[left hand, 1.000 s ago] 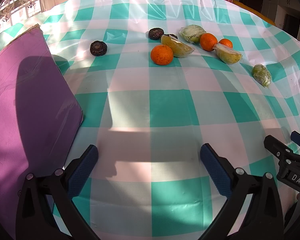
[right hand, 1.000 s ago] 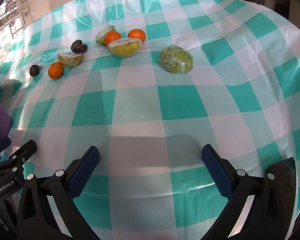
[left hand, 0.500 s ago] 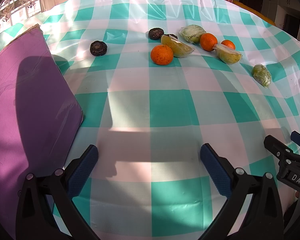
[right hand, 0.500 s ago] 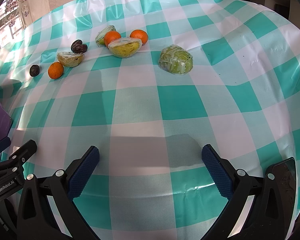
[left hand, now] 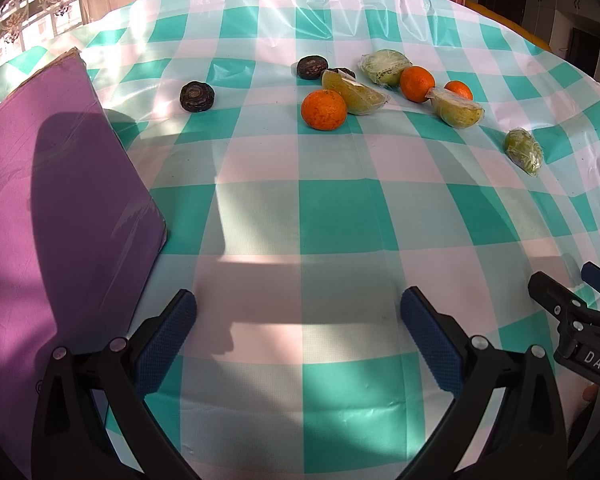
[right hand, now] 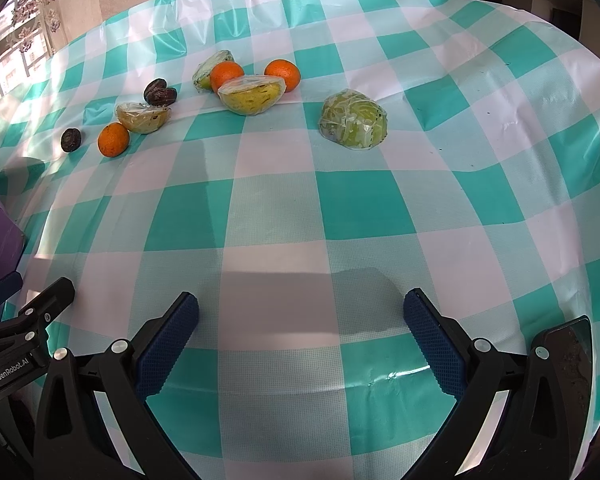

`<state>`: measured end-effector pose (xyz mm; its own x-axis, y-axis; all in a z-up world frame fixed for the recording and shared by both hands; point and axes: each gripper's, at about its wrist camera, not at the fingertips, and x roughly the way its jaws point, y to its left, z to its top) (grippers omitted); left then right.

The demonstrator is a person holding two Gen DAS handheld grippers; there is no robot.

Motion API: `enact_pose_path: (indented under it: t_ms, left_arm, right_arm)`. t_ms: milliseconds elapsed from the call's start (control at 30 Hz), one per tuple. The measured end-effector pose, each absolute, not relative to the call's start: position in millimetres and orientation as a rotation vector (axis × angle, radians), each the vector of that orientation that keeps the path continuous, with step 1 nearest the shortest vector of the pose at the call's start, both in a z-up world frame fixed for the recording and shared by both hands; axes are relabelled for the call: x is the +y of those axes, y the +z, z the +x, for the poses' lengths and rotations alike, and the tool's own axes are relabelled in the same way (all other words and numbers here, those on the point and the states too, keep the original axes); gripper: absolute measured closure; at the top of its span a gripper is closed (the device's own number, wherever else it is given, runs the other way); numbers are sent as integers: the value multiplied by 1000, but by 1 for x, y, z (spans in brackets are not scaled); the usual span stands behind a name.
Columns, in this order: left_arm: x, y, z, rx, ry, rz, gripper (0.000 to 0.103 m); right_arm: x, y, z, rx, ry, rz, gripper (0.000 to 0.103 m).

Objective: Organize fruits
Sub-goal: 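Grasp the wrapped green cabbage with the right gripper while the left grasps an orange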

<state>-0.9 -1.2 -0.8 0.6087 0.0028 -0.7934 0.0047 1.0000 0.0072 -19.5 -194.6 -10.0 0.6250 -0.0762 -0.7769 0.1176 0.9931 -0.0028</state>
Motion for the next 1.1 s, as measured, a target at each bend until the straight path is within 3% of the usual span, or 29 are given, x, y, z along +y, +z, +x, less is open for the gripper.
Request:
enact_pose_path:
  t_ms: [400,867,1033,1100]
  left_arm:
    - [-13,2,19,941,-3,2,2]
    - [-32,8,134,947,-14,65,2]
    - [-22,9,156,946,-44,31,15]
    - [-22,10,158,936,-58,39,19]
  right_arm:
    - [-212,-7,5,946,-41,5,4]
    - [-256,1,98,921,-162,143,4]
    - [-254,3,118,921,-169,137,5]
    - [-250,5,121,916,-164,111,12]
